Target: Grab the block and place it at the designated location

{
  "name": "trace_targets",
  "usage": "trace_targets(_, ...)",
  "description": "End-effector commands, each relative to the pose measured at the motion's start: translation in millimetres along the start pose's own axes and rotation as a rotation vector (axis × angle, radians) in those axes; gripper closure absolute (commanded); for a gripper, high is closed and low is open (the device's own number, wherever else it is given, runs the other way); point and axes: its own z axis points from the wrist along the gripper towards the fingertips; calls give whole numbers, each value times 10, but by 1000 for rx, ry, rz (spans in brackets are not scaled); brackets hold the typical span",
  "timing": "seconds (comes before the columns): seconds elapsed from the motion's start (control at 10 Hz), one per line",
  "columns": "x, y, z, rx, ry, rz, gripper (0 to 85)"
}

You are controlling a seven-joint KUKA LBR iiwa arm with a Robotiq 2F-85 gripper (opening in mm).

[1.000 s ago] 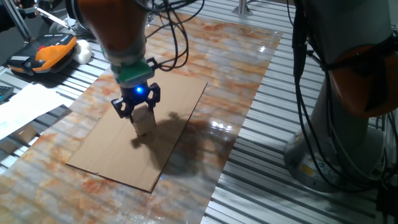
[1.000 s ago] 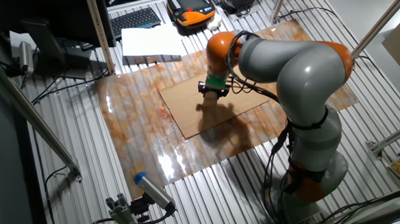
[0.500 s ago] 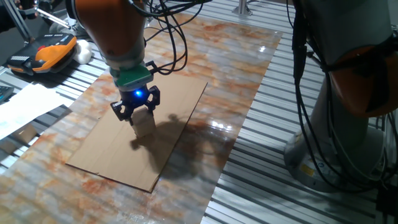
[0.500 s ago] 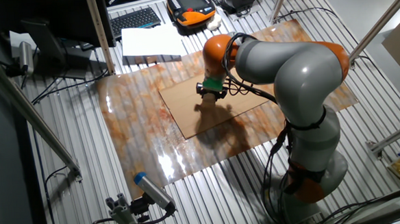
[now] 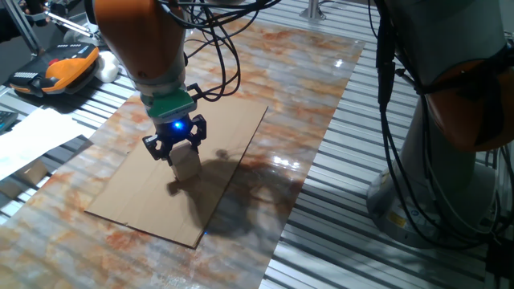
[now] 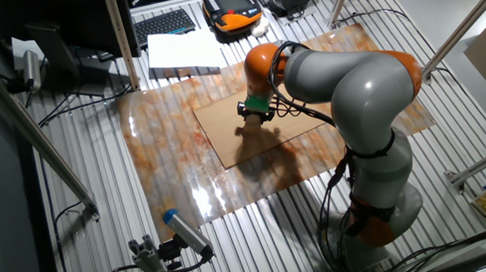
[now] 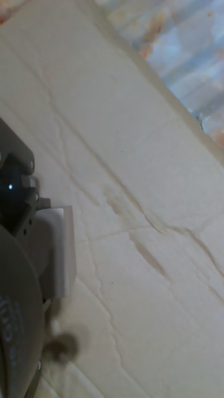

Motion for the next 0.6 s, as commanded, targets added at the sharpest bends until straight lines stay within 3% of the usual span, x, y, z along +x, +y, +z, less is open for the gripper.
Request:
trace_targets(0.0, 2, 2, 11, 0, 0, 0, 340)
trace_targets(0.2, 26, 0, 39, 3, -9, 15, 340)
trace_targets(0.3, 32, 0, 43, 3, -12, 22, 170)
trace_targets(0.5, 33, 1, 38, 13, -17, 23, 170)
